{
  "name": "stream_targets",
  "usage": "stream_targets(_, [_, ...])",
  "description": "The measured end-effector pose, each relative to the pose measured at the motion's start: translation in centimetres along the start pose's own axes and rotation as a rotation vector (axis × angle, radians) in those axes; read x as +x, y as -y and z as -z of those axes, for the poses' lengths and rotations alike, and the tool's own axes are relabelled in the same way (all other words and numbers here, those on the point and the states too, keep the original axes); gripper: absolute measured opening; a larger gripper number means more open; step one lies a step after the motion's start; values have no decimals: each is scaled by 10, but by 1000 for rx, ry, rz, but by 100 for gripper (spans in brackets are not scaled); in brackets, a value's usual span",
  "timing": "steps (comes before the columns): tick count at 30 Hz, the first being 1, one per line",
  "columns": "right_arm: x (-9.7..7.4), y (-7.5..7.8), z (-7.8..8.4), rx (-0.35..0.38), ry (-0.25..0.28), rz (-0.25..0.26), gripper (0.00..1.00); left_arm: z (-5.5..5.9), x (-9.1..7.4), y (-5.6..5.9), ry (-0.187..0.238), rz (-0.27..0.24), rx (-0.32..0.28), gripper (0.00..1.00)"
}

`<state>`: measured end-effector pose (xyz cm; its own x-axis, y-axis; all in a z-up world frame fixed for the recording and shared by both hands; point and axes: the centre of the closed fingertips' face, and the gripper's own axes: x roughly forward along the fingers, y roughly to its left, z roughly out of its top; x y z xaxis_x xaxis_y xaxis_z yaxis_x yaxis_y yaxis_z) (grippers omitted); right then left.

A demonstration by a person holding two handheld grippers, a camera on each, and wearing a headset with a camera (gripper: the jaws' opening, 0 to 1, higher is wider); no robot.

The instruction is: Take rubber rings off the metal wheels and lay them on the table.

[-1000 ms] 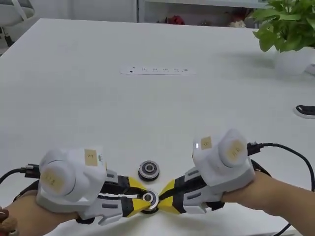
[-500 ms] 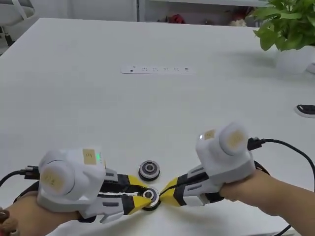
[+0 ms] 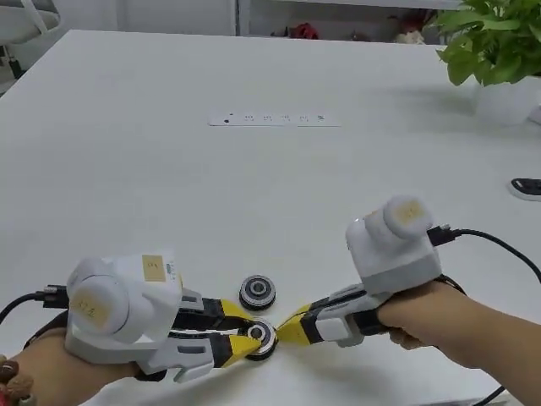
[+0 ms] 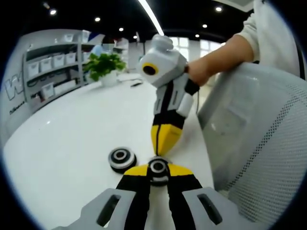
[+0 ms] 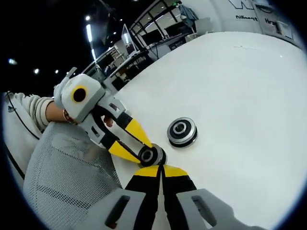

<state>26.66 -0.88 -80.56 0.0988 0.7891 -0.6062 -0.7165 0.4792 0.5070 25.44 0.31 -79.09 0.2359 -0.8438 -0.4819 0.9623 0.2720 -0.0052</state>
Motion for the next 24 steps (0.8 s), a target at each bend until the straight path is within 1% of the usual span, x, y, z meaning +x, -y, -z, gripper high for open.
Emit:
stream_targets(5, [-1, -3, -3, 51, 20, -16, 0, 0, 0, 0, 3, -2, -2, 14])
stream_targets(12, [-2, -5, -3, 71, 23, -24, 0, 0, 1, 0, 10, -2, -11, 14])
stream_targets(16, [-2, -6, -4, 70, 24, -26, 0, 0, 1, -1, 13, -3, -23, 14])
stream_targets(22, [-2, -8, -4, 82, 25, -33, 0, 0, 1, 0, 7, -2, -17, 13])
stream_targets(24, [-2, -9, -4, 83, 26, -33, 0, 0, 1, 0, 1, -2, -7, 13])
